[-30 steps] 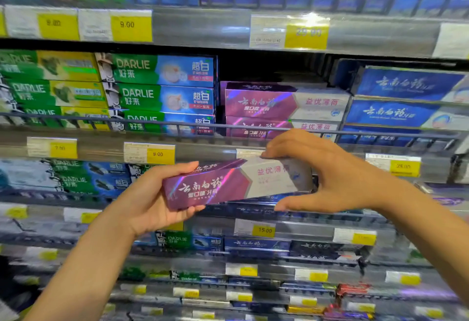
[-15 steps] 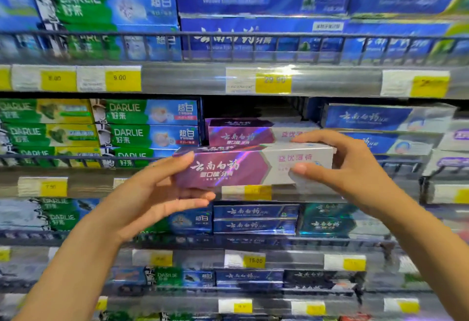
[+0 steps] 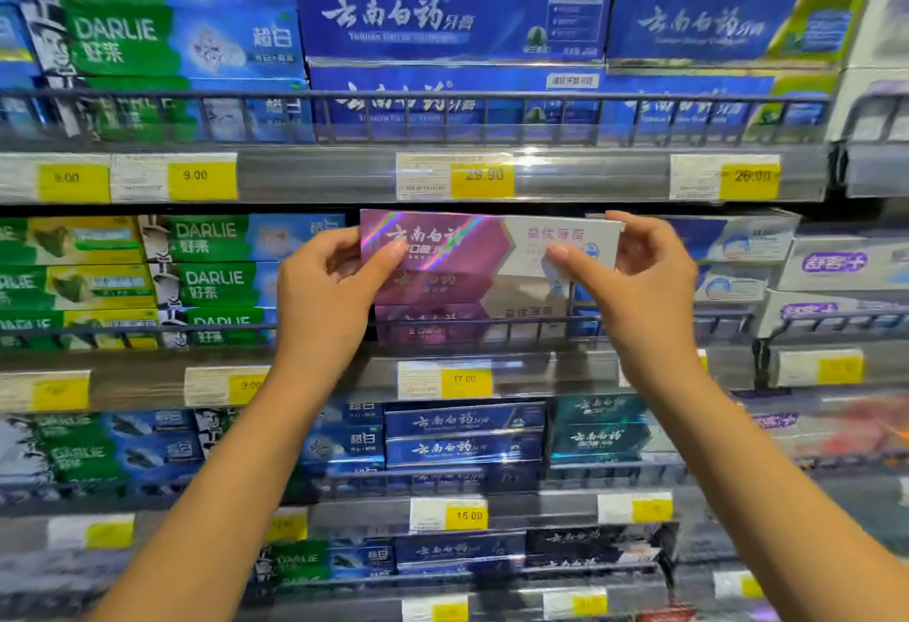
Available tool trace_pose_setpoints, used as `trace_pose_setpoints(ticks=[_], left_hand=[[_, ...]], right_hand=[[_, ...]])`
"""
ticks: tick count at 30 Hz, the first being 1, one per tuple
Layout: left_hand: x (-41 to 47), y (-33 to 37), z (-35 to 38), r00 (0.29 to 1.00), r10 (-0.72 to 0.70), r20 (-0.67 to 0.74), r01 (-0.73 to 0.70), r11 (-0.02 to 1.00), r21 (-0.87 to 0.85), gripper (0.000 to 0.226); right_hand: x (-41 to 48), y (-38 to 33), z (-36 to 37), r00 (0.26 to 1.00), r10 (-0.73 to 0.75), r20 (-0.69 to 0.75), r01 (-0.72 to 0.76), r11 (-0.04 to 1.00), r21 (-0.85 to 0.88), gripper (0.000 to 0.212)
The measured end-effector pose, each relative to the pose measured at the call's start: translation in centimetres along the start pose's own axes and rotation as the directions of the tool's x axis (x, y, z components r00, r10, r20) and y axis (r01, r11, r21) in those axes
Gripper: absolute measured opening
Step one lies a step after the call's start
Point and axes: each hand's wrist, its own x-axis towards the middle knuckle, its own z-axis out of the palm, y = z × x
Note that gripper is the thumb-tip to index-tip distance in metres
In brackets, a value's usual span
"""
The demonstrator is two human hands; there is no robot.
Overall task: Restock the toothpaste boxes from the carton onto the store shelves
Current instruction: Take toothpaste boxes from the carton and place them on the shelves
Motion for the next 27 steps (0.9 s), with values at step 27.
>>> trace_pose_setpoints(ticks=[27], left_hand=[[0.2,-2.0,1.0,0.993,0.122,0.01,-0.109,0.843,0.526,0.053]], right_hand=[[1.6,3.1,1.9,0.802,-0.555,0.223,0.572,0.604,-0.554,0.038]])
